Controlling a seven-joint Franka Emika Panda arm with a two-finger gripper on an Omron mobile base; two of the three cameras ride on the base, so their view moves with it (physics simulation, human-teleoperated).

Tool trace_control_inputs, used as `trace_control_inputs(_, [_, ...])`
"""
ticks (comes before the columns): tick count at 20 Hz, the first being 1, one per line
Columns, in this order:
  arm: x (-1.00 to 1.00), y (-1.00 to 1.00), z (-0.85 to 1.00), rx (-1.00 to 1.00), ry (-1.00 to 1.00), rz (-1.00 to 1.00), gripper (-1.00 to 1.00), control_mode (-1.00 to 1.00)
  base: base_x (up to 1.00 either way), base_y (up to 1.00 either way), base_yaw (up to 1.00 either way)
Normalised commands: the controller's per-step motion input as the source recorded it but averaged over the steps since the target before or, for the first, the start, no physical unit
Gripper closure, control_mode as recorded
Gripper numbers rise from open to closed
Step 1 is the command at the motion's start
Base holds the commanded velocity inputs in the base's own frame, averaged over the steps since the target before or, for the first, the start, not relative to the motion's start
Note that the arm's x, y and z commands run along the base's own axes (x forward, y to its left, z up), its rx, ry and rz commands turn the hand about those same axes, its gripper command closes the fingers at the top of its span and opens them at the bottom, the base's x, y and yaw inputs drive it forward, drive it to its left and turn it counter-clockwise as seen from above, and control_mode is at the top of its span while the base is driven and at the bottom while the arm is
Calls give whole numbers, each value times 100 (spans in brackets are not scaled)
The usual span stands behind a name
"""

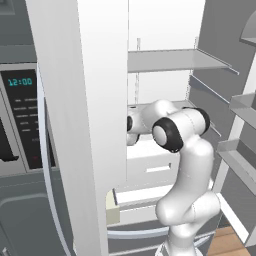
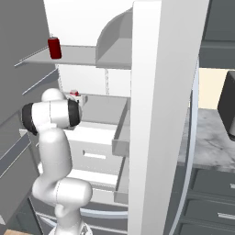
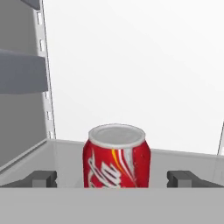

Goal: Open the fridge, grab two sodas, and place both sodas inside the bowl with ice on the dining counter.

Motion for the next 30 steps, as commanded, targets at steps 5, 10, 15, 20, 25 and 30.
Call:
trace_control_inputs(5, [20,0,-1,0,0,0,-100,-100,0,0,0])
trace_control_inputs(10, [22,0,-3,0,0,0,100,-100,0,0,0])
trace_control_inputs(15, [24,0,-5,0,1,0,100,-100,0,0,0])
trace_control_inputs(20, [12,1,-2,0,5,0,100,-100,0,0,0])
trace_control_inputs(25, [0,0,0,2,0,0,100,-100,0,0,0])
trace_control_inputs(30, [-43,-2,7,4,-5,0,100,-100,0,0,0])
